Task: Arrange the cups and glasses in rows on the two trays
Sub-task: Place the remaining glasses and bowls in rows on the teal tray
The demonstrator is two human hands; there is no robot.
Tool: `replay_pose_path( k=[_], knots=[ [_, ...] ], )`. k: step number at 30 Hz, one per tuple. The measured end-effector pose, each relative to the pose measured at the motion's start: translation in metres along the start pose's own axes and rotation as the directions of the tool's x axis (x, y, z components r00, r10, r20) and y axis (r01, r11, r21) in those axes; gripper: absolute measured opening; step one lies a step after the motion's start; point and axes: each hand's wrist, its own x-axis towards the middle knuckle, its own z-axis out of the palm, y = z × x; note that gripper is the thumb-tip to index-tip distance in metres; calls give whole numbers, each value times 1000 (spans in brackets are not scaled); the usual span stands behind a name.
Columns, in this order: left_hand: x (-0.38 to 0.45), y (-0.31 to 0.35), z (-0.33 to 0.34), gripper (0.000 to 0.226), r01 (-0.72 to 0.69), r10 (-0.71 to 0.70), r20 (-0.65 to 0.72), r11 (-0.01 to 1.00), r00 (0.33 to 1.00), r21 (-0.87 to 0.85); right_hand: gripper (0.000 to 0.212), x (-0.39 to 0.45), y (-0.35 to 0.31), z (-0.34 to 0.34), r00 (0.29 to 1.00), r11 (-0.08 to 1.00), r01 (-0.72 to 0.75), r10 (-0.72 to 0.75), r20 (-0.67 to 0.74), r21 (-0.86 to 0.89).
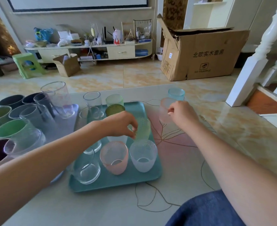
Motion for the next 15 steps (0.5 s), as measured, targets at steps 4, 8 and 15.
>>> replay_pose_path(
  k=[4, 8, 15],
  knots=[
    [1, 0, 3, 27, -9, 9, -8, 1000, 1000, -15, 13, -3, -14, -3, 996, 993, 91, -90, -12, 75],
    [-3, -8, -11, 19, -38, 30, -53, 988, 998, -151, 13, -5, -28, -5, 985, 977, 168, -170, 5, 132],
    [13, -25, -30, 49, -57, 31, -397, 997, 917, -55, 20, -2, -55, -2, 959, 953, 270, -279, 50, 137]
  ],
)
